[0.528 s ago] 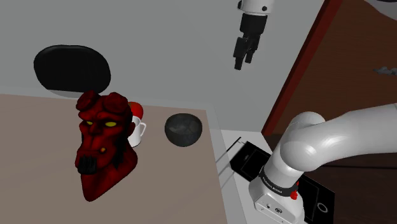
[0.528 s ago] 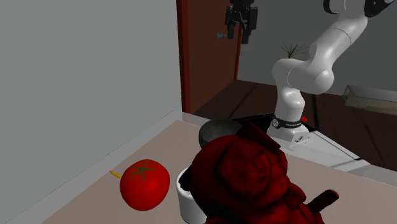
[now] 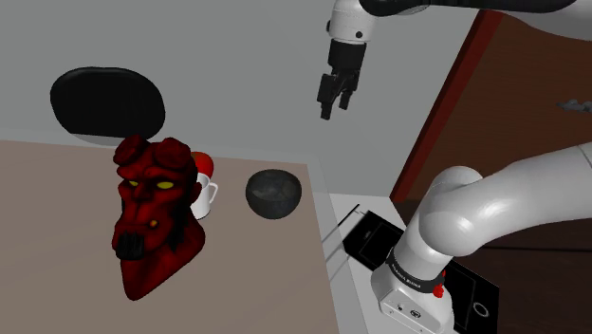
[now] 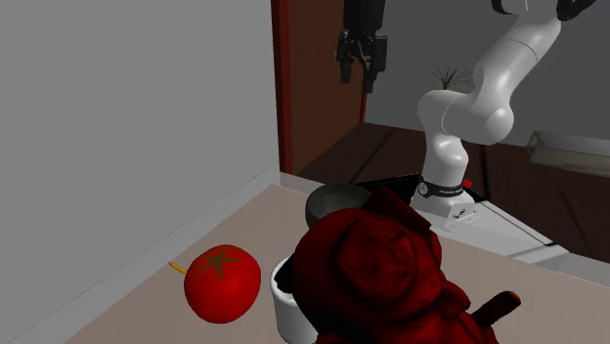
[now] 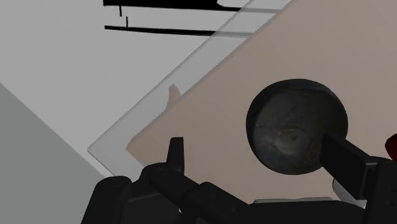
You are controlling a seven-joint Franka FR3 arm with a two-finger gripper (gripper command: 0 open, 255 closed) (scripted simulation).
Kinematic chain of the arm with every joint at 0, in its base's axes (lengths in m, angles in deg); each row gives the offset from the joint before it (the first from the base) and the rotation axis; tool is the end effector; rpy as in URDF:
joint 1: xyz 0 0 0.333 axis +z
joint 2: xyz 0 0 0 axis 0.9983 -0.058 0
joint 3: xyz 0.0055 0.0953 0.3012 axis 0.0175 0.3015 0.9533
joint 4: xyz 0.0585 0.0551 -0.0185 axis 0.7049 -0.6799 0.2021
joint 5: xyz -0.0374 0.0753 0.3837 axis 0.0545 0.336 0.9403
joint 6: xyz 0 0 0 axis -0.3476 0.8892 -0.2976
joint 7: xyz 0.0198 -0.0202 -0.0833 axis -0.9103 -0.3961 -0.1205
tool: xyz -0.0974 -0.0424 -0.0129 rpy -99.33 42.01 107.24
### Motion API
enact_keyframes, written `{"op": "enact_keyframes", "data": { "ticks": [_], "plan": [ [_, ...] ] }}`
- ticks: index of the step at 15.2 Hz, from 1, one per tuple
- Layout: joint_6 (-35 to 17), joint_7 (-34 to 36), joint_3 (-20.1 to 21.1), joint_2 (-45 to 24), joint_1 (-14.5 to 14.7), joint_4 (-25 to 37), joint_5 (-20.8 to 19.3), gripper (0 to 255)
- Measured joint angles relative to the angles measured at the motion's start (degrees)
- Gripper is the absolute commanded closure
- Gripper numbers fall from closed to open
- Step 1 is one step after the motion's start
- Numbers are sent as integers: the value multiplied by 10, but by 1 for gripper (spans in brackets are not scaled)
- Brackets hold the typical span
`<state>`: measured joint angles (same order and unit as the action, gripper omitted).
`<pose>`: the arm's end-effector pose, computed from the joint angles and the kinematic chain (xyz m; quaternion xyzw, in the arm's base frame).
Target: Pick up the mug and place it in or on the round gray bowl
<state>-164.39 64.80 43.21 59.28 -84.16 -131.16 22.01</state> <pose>0.3245 0.0182 0.5816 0.9990 0.0327 -0.0066 0.0292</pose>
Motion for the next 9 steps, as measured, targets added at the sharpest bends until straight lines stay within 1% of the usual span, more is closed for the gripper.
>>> {"op": "enact_keyframes", "data": {
  "ticks": [3,9],
  "plan": [
    [-55,26,19,-37,9,-14,19,0],
    [-145,72,54,-115,26,-16,51,0]
  ]
}}
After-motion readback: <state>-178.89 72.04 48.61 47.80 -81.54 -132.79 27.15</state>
